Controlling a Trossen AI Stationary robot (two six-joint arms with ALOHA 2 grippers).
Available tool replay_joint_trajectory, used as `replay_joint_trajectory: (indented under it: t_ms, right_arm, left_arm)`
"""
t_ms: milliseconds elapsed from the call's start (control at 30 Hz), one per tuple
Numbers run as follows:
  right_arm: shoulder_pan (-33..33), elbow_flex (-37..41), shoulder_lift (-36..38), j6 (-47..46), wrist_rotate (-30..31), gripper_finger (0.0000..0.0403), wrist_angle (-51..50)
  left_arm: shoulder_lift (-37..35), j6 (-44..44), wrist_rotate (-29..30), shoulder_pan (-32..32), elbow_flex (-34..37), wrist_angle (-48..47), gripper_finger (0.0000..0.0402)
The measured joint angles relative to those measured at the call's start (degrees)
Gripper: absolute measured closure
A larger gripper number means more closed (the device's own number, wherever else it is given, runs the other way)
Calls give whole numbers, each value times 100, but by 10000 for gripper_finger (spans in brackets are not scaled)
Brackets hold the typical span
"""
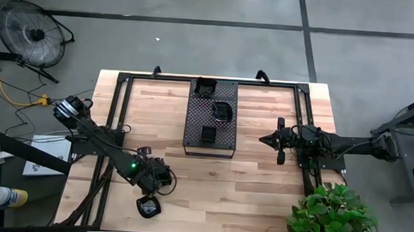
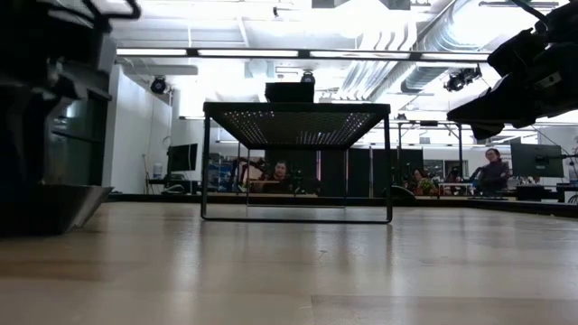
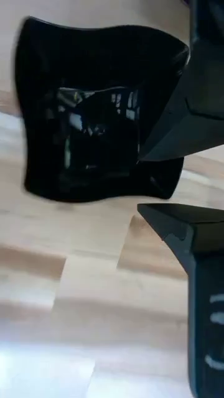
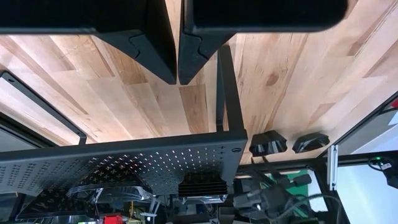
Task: Pick & Place Mini shaped plates
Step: Stack the black distorted square plate on top of the other black distorted square plate on the shelf
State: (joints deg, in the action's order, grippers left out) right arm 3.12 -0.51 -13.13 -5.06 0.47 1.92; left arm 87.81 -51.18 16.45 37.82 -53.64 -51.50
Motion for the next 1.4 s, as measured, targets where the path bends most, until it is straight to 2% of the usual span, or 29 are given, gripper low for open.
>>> replay_joint_trajectory:
  t_ms: [100, 500, 867, 1167, 1400]
  right_arm:
    - [-1, 2, 2, 0, 0, 391, -1]
    - [-1, 2, 2, 0, -1, 391, -1]
    - [1, 1, 1, 0, -1, 391, 0]
    - [0, 2, 2, 0, -1, 391, -1]
    - [-1, 2, 2, 0, 0, 391, -1]
  left_arm:
    - [0, -7, -106, 2, 195, 251, 284]
    - [-118, 170, -243, -244, 202, 210, 286]
    - [-118, 784, -665, -784, 202, 447, 307]
    - [-118, 873, -911, -870, 216, 529, 320]
    - [-118, 838, -1008, -872, 595, 1101, 334]
